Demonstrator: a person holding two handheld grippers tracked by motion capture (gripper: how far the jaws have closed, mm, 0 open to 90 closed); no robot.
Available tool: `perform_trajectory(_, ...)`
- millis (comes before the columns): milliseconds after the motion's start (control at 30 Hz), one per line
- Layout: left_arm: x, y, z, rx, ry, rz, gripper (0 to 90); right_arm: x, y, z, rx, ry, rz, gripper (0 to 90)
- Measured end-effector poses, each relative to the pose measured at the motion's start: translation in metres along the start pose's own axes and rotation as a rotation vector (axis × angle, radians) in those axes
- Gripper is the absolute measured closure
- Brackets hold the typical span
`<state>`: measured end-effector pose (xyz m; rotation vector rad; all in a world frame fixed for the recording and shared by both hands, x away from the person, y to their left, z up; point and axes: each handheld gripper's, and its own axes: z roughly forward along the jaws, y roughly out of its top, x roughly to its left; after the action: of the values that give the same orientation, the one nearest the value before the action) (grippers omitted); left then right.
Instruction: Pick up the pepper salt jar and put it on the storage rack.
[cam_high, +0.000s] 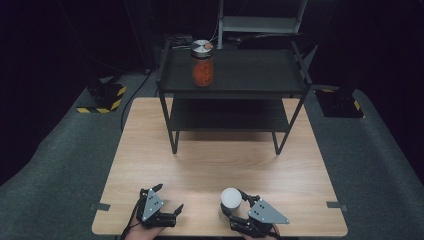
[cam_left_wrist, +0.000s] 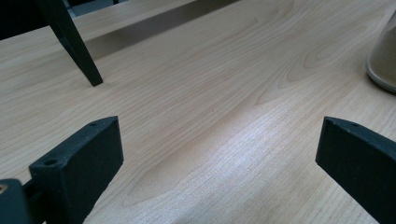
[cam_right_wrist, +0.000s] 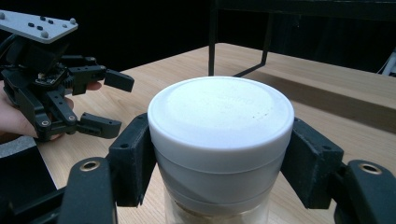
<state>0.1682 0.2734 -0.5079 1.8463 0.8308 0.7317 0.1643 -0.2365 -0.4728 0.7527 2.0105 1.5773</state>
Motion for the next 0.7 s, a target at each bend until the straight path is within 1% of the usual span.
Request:
perform_trajectory(133, 0.0, 0.0, 0.0, -0.001, 0.0, -0.002, 0.9, 0.001, 0.0, -0.002, -0.001, -0.005, 0.006, 33.4)
perform_trajectory(233, 0.0, 0.0, 0.0, 0.0, -0.004, 0.001, 0.9, 0.003, 0.0, -0.004, -0.021, -0.015, 0.01, 33.4)
perform_trajectory(400, 0.0, 0.0, 0.0, 0.001, -0.006, 0.0, 0.9, 0.004, 0.004, -0.01, -0.047, -0.038, 0.002, 33.4)
perform_trajectory(600, 0.001, 0.0, 0.0, -0.002, -0.009, -0.002, 0.9, 0.001, 0.011, -0.02, -0.056, -0.076, 0.006, 33.5)
perform_trajectory(700, 0.0, 0.001, 0.0, 0.003, -0.005, -0.007, 0.9, -0.003, 0.012, -0.025, -0.055, -0.099, 0.017, 33.5)
